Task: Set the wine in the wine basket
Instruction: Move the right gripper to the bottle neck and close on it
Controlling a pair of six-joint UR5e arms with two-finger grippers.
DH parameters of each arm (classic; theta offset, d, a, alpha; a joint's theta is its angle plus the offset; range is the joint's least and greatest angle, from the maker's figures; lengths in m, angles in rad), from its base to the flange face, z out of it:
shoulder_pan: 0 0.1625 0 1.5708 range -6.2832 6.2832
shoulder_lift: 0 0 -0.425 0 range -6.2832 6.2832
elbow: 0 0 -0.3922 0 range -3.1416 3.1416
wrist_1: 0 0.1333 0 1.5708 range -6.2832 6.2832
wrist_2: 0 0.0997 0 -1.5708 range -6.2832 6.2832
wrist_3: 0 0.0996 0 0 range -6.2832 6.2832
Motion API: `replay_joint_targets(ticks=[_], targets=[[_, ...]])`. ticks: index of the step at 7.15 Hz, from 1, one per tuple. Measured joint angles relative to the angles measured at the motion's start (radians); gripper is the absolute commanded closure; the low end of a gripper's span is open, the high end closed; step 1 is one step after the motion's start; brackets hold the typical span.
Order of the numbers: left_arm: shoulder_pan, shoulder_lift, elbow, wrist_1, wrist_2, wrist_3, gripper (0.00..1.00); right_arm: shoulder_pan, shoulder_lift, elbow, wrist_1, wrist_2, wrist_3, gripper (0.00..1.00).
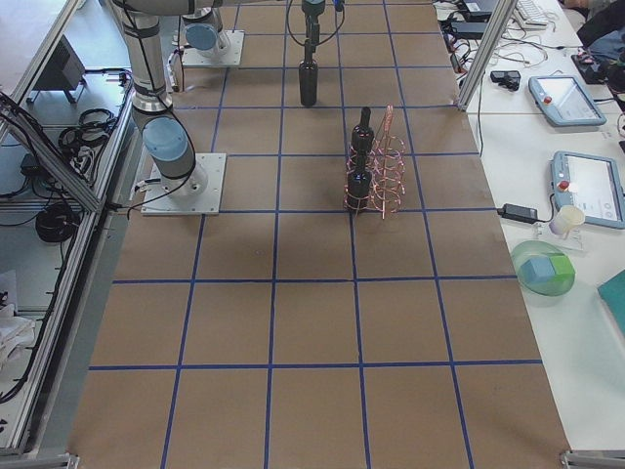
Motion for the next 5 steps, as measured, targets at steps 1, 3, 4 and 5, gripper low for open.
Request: replay_joint_targets(ticks=[1, 3, 4, 5], targets=[[0.0, 0.002, -0.002, -0.001, 0.002, 0.001, 0.0, 0.0, 0.003, 0.008, 0.0, 0.014, 0.0, 0.07], [-0.001, 0.004, -0.003, -0.002, 0.002, 0.001, 0.0, 0.0, 0.008, 0.016, 0.0, 0.024, -0.006, 0.19], [-0.001, 0.005, -0.003, -0.002, 0.002, 0.001, 0.0, 0.0, 0.01, 0.018, 0.001, 0.028, -0.006, 0.3], [-0.001, 0.005, -0.003, -0.002, 0.002, 0.001, 0.0, 0.0, 0.01, 0.024, 0.001, 0.038, -0.005, 0.44]])
